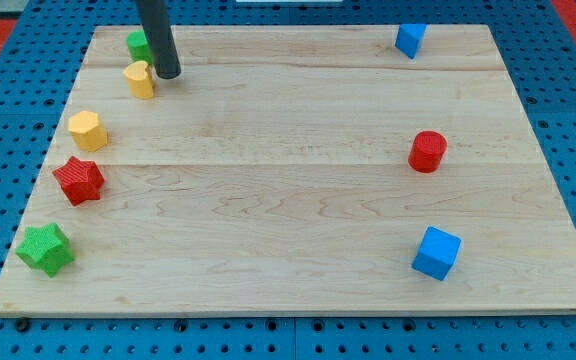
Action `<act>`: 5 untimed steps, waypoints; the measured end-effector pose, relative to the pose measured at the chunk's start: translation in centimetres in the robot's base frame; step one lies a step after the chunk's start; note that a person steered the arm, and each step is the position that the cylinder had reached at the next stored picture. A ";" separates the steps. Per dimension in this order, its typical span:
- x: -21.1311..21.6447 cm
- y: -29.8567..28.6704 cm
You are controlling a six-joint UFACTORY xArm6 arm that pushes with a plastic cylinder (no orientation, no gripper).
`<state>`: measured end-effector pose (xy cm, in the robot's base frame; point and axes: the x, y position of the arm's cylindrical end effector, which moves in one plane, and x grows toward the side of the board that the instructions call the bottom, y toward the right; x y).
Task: Adjust the green circle vertically above the yellow heart
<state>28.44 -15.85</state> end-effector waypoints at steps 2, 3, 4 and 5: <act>3.8 -4.0; 2.5 -0.2; -1.0 5.2; -2.6 2.7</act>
<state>25.79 -13.12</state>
